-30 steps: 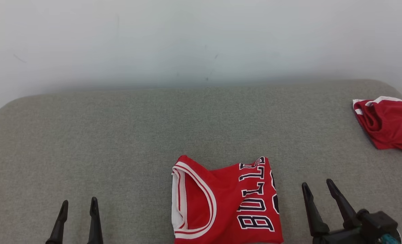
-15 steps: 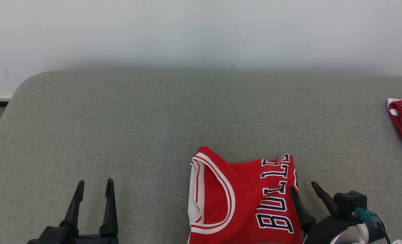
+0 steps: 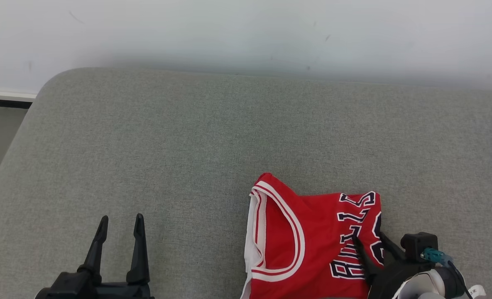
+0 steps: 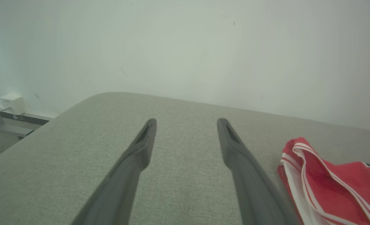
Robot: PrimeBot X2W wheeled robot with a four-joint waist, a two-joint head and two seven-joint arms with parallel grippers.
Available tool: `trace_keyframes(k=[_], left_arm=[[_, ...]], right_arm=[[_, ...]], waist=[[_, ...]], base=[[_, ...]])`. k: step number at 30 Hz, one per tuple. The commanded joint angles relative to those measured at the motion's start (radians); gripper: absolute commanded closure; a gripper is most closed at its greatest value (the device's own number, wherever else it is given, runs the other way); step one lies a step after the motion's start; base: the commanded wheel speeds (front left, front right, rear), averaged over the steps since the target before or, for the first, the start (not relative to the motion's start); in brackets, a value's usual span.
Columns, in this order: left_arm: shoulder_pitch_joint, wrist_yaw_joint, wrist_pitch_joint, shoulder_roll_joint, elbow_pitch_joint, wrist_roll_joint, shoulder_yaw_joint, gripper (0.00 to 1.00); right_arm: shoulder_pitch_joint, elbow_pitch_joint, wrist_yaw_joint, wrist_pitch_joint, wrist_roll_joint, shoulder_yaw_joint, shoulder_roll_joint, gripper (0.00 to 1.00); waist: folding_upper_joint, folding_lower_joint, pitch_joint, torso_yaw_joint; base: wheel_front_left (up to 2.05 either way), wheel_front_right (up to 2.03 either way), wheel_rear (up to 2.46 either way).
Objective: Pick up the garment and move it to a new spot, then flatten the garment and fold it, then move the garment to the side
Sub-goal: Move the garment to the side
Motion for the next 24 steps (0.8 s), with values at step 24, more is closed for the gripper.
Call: trace_keyframes(k=[24], left_arm=[[-0.128,0.003,-0.003,0.000,-0.031,-0.039,-0.054,0.00]], right_arm=[[-0.411,-0.096,-0.003,0.076,0.102,0.167,-0.351,1.00]], waist=[[0.0000,-0.0001,0.207,-0.101]], base=[[0.00,0.00,0.00]])
